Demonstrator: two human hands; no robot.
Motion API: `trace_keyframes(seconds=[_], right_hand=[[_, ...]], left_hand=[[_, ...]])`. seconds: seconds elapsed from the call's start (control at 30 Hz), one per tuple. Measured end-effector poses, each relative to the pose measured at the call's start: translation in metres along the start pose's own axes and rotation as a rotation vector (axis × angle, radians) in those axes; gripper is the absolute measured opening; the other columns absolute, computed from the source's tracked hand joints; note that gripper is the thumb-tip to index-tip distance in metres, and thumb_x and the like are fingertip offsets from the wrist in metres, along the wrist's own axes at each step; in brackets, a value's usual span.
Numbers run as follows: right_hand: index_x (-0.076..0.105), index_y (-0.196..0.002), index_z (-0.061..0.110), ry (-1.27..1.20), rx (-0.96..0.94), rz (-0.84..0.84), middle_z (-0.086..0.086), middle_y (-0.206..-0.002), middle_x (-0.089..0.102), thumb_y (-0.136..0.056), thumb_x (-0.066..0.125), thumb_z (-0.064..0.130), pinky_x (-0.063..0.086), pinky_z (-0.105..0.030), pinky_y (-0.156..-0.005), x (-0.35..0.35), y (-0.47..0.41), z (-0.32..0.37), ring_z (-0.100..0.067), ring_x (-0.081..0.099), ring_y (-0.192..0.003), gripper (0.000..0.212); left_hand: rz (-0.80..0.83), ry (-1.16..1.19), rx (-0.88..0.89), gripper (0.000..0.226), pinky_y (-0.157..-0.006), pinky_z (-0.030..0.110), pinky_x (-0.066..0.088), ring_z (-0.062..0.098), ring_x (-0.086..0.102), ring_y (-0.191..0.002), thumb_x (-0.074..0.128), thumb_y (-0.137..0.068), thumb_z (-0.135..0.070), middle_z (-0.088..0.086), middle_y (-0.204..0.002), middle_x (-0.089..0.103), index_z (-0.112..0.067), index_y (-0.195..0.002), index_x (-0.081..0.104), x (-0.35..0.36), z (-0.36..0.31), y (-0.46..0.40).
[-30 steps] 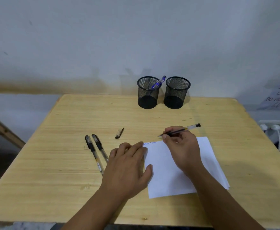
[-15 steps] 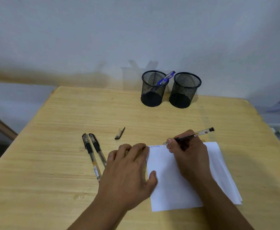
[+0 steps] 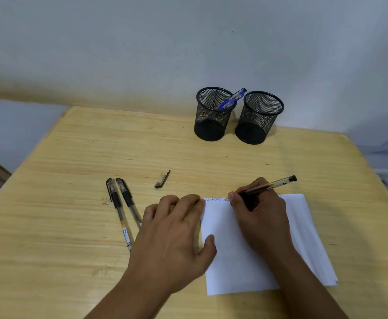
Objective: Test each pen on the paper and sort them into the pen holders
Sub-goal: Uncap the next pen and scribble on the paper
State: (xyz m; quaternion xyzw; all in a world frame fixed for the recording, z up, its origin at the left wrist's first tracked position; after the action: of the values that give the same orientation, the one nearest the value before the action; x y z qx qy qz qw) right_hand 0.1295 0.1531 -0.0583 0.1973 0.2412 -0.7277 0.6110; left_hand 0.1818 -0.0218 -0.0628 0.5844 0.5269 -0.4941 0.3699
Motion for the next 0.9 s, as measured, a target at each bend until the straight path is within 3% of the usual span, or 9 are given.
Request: trace_keyframes(seconds=[0.63,0.9], right_hand=[[0.063,-0.081,0.021,0.017,0.027,-0.041,0.013,-0.067,0.066,-0.087,0.071,0.027,0.041,-0.002,-0.059,0.0008,-0.0006,-0.0024,0.012,0.06,-0.078,0.012],[0.062,-0.081,0.02,0.018,0.035,-0.027,0.012,-0.069,0.066,-0.088,0.07,0.025,0.041,-0.002,-0.059,0.0003,0.0,0.0015,0.01,0.06,-0.069,0.011]], left_hand=[[-0.007,0.004,-0.001,0.059,-0.087,0.039,0.036,0.017,0.041,-0.113,0.047,-0.079,-0.06,-0.016,-0.132,0.053,-0.028,-0.128,0.055,-0.0013,-0.001,0.0002],[-0.01,0.006,0.0,0.059,-0.087,0.039,0.035,0.017,0.041,-0.114,0.048,-0.079,-0.061,-0.017,-0.132,0.052,-0.029,-0.128,0.054,-0.001,-0.0005,0.0007]])
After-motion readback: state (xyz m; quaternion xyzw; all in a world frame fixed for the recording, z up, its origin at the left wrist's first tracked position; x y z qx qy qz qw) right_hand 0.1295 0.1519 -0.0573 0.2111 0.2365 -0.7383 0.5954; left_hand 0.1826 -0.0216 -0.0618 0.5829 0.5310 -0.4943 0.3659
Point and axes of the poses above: each hand's wrist, its own y-axis away from the middle knuckle, its own x-axis out of the palm, z = x × y, the point moved 1 cm from there along -y, towards the middle knuckle
